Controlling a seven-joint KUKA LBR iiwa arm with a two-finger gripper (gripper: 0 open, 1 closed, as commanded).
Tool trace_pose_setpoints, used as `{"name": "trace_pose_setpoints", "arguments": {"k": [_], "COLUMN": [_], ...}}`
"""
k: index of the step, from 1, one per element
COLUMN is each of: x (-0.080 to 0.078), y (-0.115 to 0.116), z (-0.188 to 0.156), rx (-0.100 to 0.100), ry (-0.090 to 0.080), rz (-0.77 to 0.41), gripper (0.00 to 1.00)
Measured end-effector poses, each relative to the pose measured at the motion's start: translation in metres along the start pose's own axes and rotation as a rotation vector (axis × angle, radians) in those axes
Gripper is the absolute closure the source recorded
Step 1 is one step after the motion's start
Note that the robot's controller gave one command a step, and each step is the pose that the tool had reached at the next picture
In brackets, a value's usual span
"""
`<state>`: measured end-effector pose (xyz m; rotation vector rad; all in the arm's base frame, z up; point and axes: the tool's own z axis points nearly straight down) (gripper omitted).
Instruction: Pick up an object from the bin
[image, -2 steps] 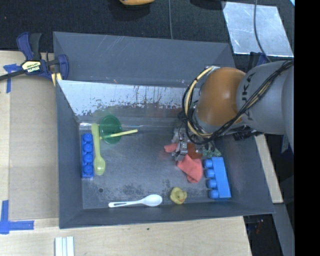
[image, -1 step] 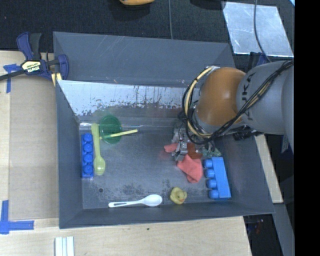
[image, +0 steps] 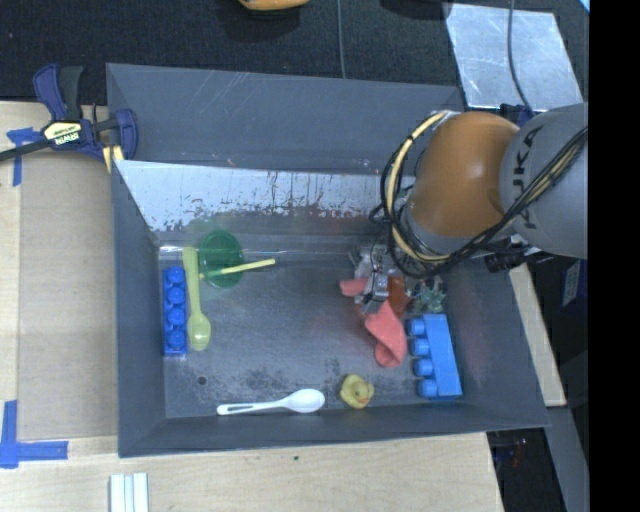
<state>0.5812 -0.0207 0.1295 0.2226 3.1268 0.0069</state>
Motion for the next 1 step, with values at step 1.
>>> {"name": "trace_pose_setpoints", "arguments": {"k": [1], "x": [0.0005], "y": [0.0137], "z": [-0.0765], "rx": [0.000], "ry": [0.001], "rz": [-0.018], "gripper": [1.00]}}
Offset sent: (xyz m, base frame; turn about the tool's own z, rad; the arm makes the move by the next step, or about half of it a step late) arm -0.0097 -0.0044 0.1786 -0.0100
